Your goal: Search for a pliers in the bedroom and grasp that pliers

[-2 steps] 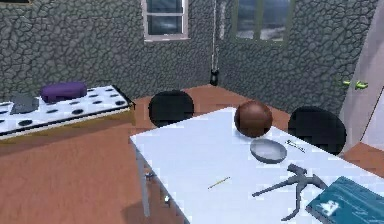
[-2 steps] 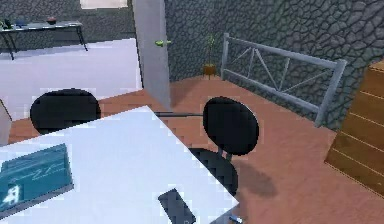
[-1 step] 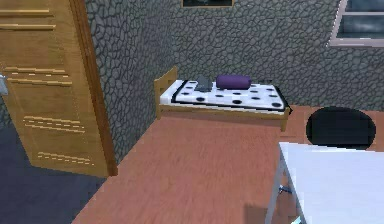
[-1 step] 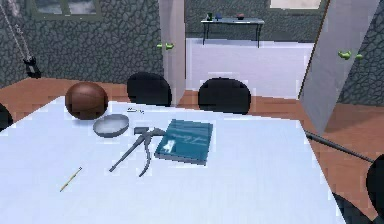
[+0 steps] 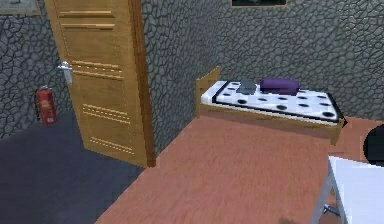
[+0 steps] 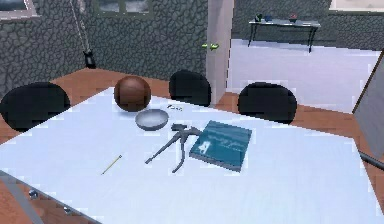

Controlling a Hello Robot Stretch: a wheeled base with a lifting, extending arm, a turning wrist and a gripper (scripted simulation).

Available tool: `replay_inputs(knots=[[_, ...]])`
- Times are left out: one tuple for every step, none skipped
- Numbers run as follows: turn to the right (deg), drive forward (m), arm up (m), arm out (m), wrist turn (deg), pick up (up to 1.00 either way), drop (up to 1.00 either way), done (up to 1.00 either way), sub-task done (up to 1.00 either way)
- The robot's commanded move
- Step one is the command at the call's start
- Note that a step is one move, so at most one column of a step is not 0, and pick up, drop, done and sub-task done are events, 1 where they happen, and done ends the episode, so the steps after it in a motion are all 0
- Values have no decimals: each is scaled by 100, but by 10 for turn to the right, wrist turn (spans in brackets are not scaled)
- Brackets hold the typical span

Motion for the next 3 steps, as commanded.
replay_inputs(knots=[[0, 0, 50, 0, 0, 0, 0, 0, 0], [0, 0, 34, 0, 0, 0, 0, 0, 0], [0, 0, 0, 34, 0, 0, 0, 0, 0]])
